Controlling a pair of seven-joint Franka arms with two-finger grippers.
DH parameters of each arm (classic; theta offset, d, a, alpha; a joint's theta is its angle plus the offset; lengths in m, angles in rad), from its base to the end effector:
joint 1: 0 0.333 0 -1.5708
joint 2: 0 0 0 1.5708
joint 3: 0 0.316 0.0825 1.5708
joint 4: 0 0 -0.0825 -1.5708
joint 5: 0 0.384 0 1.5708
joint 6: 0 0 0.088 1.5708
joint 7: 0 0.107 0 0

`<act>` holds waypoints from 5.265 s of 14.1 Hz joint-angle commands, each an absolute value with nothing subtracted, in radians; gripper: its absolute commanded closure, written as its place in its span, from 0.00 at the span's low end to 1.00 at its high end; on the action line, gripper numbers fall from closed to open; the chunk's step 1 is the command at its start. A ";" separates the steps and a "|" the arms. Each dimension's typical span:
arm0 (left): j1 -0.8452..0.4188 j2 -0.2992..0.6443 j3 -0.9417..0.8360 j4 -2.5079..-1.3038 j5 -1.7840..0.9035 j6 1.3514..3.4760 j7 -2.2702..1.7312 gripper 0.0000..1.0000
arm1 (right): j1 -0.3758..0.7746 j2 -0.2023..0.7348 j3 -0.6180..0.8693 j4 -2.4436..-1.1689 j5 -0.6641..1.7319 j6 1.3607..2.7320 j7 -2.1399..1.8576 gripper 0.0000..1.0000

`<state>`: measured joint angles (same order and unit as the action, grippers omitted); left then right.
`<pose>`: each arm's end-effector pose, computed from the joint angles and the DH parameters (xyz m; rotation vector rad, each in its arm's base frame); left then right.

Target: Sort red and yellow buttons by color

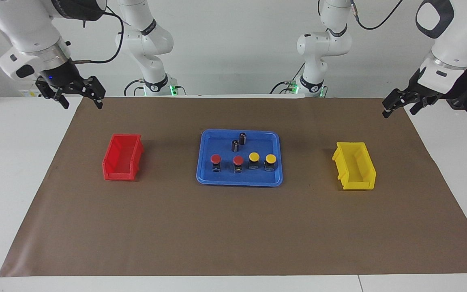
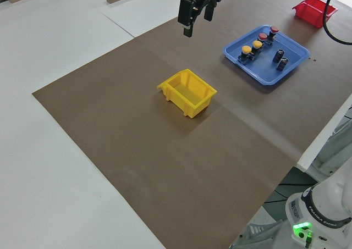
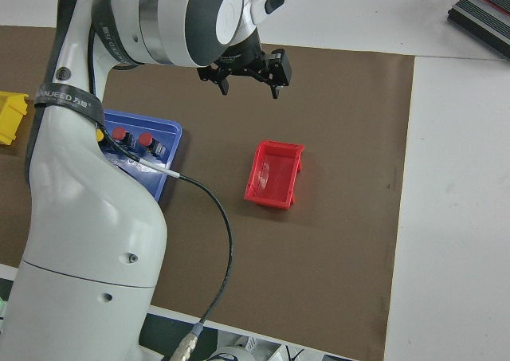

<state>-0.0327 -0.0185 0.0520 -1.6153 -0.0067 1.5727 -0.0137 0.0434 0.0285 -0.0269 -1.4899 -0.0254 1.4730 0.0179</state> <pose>0.5480 0.0101 0.6139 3.1332 0.0518 -0.0378 0.5536 0.0065 0.6382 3.1139 -0.0052 -0.0700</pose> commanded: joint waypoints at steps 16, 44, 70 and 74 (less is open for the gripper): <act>-0.028 -0.049 0.048 -1.646 0.002 1.568 -0.014 0.00 | 0.443 0.339 0.048 -1.696 -0.029 2.052 0.612 0.00; -0.031 -0.051 0.046 -1.646 0.017 1.543 0.164 0.00 | 0.221 0.051 0.043 -1.857 -0.021 1.867 0.248 0.74; -0.580 0.086 0.020 -2.051 0.015 2.233 -0.646 0.11 | -0.147 -0.124 0.040 -2.462 0.052 2.354 -0.264 0.64; -0.594 0.130 0.021 -2.069 0.015 2.312 -0.672 0.19 | -0.150 -0.120 0.038 -2.433 0.051 2.329 -0.278 0.45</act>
